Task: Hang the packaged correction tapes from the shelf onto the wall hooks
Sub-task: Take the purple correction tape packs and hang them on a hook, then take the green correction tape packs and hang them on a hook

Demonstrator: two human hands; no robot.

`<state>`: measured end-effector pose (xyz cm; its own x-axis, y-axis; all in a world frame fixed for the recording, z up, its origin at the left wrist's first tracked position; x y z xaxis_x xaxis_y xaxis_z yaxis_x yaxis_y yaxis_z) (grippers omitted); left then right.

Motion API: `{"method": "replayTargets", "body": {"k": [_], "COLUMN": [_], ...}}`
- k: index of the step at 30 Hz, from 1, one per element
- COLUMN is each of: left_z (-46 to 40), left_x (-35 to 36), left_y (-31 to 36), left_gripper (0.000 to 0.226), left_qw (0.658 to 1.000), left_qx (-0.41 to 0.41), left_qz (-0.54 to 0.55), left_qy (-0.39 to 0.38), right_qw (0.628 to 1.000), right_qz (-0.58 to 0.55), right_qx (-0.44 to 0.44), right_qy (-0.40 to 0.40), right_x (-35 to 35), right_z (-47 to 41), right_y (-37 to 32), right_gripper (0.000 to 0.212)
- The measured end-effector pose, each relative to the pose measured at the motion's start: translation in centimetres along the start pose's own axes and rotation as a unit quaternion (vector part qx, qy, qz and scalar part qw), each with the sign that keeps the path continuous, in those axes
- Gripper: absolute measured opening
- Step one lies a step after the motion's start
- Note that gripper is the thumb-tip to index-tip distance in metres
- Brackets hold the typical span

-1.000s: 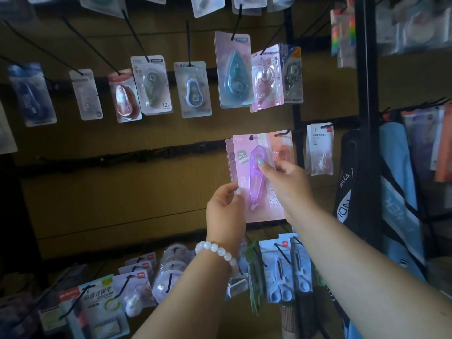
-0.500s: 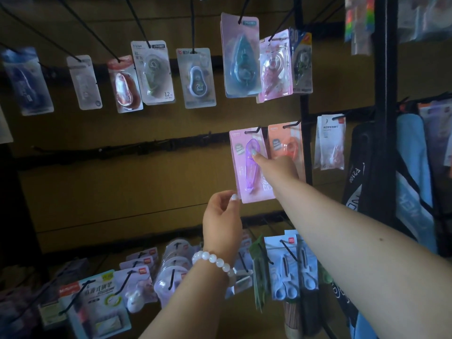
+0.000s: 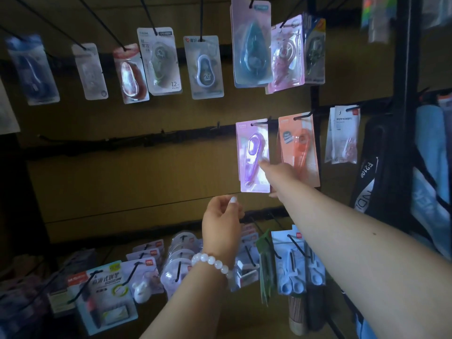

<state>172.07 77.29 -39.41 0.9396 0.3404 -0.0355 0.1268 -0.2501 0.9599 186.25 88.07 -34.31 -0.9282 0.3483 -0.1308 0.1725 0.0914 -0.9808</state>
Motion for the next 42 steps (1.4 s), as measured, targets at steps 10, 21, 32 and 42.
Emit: {"method": "replayTargets", "body": {"k": [10,21,32,42], "left_z": [1.5,6.4,11.8,12.0], "left_x": [-1.6,-5.2,-8.5,-8.2], "left_y": [-1.6,-9.2,-14.3,-22.7], "left_gripper": [0.012,0.009,0.018,0.022], "left_qw": [0.999,0.960,0.883,0.861], "left_qx": [-0.032,-0.076,-0.100,-0.146], "left_qz": [-0.012,-0.265,-0.442,-0.463], "left_qy": [0.014,-0.041,-0.118,-0.156], "right_qw": [0.997,0.980,0.964,0.944], "right_qz": [-0.042,0.084,0.172,0.250], "right_qx": [0.033,-0.069,-0.032,0.098], "right_qy": [-0.049,-0.169,-0.202,-0.194], "right_x": [-0.5,-0.4,-0.5,0.6], "right_z": [3.4,16.3,20.0,17.4], "right_y": [5.2,12.2,18.8,29.3], "right_gripper": [0.053,0.038,0.039,0.039]}}
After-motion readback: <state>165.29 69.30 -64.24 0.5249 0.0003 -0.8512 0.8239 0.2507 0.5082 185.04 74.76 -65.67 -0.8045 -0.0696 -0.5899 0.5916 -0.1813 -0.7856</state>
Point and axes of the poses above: each hand's wrist, its own z-axis away from the middle knuckle, its own x-axis out of the palm, y = z × x, the point moved 3 cm from there along -z, towards the middle knuckle, and after that the axes turned 7 degrees about -z, right-handed, at the moved point
